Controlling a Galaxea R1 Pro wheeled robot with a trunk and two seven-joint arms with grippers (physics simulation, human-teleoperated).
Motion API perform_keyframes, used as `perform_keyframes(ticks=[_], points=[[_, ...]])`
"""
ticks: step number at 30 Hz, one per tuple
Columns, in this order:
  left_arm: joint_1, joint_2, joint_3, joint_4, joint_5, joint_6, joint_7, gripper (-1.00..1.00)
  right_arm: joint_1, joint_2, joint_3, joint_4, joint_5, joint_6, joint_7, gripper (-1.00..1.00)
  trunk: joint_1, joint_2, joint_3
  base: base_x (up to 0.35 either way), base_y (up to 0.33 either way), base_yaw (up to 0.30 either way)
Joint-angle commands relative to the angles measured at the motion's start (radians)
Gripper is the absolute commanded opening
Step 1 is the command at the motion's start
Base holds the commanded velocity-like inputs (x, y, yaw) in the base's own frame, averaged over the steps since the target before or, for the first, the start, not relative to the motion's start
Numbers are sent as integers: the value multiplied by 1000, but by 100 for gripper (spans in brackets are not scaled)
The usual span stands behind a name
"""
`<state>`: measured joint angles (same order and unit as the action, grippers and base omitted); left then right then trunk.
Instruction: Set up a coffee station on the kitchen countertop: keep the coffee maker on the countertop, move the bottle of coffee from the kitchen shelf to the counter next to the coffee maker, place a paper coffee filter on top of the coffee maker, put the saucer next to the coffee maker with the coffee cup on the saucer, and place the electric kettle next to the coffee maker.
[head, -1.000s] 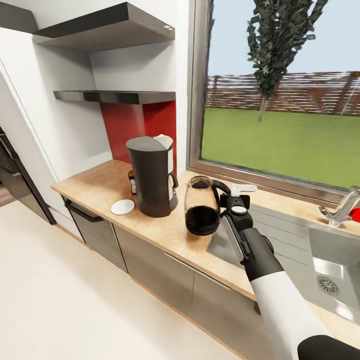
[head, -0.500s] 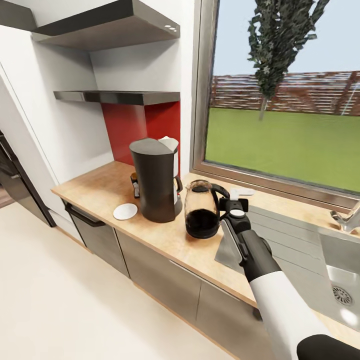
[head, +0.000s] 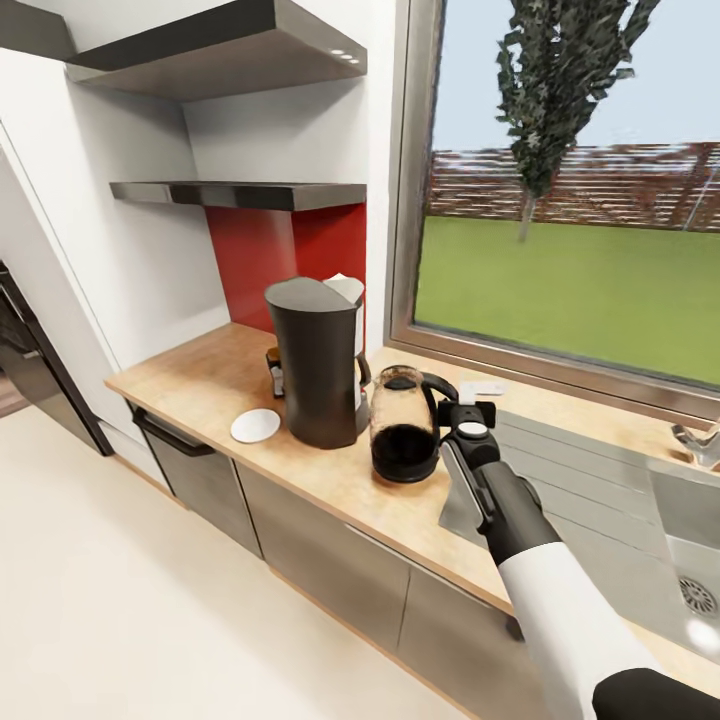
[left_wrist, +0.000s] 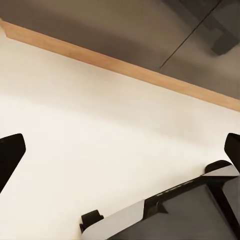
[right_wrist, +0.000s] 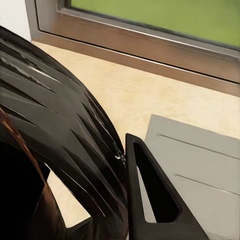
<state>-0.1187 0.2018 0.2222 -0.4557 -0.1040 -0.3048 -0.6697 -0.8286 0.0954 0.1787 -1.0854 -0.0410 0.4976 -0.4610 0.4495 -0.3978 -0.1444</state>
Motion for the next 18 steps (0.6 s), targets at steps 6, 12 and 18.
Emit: perform_keyframes(ticks=[6,12,18], points=[[-1,-1,8,0,-11,-5,-5,100,-1,0,2,8,0,4,-5,-100,1,-2,-2,6,11,0],[-1,-1,8,0,-11,-5,-5,100,-1,-2,1,8,0,3,-5,-100,1,-2,-2,149,1,0],[-1,-1,8,1,-11,-5,-5,100,-1,-3,-1,8,1,2,-5,-100,1,-2,-2,35,0,0]])
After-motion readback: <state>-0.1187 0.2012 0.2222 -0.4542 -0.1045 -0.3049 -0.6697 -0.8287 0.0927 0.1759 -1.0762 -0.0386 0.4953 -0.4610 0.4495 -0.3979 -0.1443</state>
